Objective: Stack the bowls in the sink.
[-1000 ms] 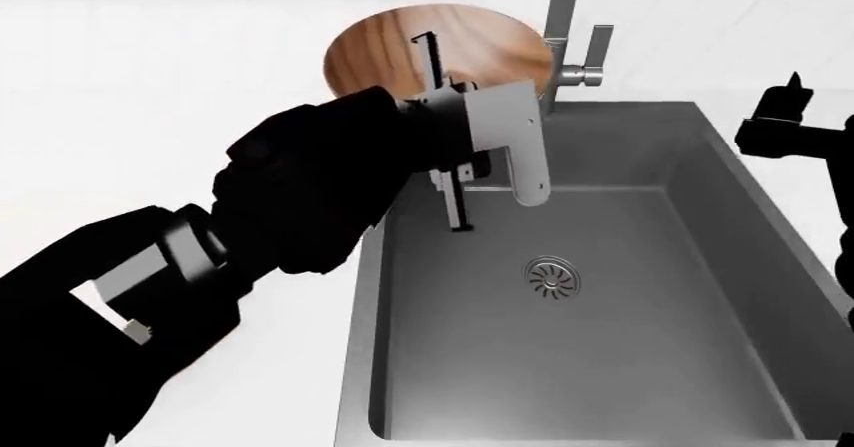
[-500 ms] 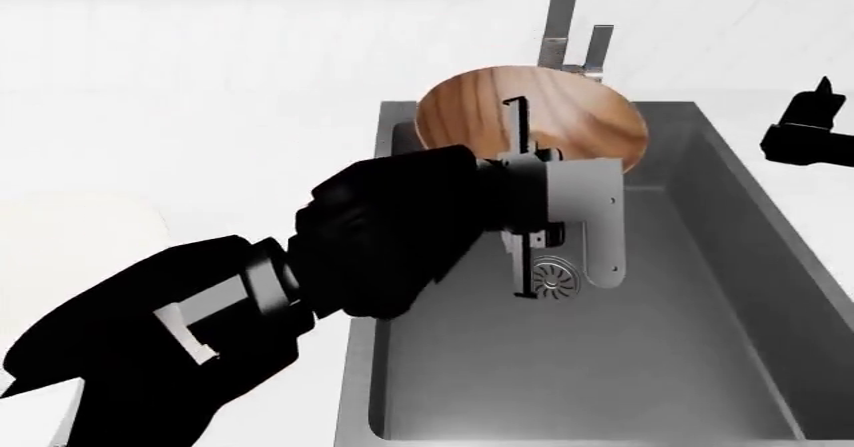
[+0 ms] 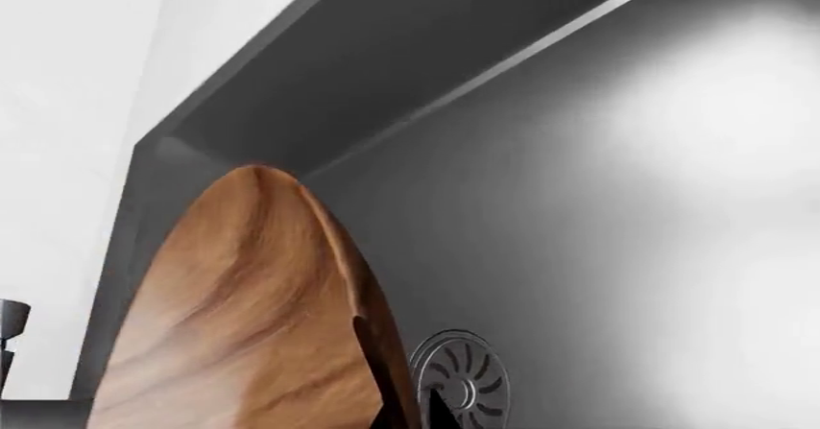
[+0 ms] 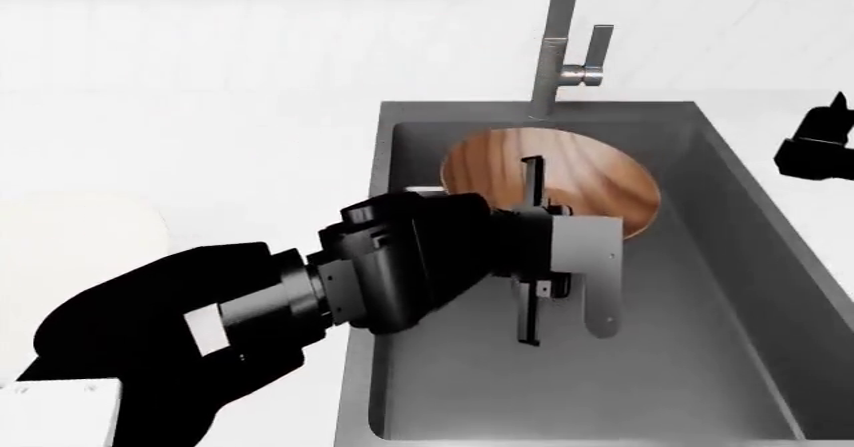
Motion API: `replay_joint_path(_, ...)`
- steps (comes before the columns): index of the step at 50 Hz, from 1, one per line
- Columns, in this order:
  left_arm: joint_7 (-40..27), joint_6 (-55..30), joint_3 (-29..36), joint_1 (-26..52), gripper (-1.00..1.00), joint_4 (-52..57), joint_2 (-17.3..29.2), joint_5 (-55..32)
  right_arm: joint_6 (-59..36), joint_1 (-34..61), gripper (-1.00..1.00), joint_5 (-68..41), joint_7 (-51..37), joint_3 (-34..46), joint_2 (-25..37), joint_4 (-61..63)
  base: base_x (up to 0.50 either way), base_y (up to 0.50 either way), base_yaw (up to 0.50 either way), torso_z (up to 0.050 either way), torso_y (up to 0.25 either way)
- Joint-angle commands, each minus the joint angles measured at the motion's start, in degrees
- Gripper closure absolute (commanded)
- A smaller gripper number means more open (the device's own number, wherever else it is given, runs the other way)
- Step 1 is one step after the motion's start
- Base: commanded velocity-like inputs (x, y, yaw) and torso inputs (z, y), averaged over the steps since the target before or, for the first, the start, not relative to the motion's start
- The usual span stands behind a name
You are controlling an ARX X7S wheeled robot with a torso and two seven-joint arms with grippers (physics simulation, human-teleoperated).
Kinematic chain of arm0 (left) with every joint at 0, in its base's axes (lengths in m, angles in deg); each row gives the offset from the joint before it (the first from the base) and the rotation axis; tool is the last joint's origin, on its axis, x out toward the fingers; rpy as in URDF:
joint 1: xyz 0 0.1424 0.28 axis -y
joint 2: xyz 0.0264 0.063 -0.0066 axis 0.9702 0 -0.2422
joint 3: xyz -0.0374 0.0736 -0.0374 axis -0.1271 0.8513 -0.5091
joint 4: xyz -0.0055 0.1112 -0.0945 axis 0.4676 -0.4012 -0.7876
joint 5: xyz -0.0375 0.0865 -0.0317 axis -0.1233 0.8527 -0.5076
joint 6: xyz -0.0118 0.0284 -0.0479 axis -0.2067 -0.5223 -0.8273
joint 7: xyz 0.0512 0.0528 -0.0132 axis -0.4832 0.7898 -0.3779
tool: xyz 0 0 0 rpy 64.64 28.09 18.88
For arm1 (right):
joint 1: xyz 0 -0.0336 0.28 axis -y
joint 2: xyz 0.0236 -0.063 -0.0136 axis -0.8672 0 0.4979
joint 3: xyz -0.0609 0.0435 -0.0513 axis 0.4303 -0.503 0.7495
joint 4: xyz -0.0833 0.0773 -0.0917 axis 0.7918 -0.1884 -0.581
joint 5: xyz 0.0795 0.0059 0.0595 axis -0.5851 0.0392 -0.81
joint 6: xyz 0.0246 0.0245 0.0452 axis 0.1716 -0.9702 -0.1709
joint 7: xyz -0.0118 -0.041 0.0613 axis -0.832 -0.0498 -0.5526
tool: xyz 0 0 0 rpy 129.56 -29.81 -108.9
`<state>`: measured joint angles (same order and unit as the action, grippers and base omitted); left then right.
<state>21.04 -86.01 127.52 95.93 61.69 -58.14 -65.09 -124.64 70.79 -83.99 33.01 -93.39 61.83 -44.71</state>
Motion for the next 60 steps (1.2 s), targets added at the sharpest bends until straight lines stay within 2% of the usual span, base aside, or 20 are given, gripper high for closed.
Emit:
replay_joint_path(1, -0.27, 2.84, 1.61, -2.0, 1.0, -1.06, -0.21, -0.29, -0.38, -0.48, -1.0, -0.12, 0.0, -0.55, 0.55, 0.26, 0.0, 0.0, 0.0, 0.0, 0.0)
replay_joint_path(6, 0.12, 3.55, 1.49, -2.87, 1.0, -0.37, -0.21, -1.79, -0.47, -0.86, -1.0, -0.21, -0.02, -0.89, 0.67, 0.51, 0.0, 0.0, 0.0, 0.0, 0.0)
replay_joint_path(21, 1.04, 8.6, 1.27, -3.35, 1.0, -2.26, -0.21, -13.35, 0.72, -2.26, -1.0, 0.1, -0.11, -1.08, 0.52, 0.2, 0.0, 0.0, 0.0, 0.0, 0.0)
replay_joint_path(41, 1.69, 10.22, 1.33, -8.59, 1.0, -4.29, -0.21, -12.2, 0.81, -3.2, -1.0, 0.1, -0.19, -1.56, 0.87, 0.1, 0.0, 0.0, 0.0, 0.0, 0.0)
replay_joint_path(60, 2.69, 9.21, 1.32, -10.39, 1.0, -4.27, -0.21, -11.22, 2.12, -4.43, -1.0, 0.06, 0.08, -2.32, 0.86, -0.84, 0.0, 0.0, 0.0, 0.0, 0.0)
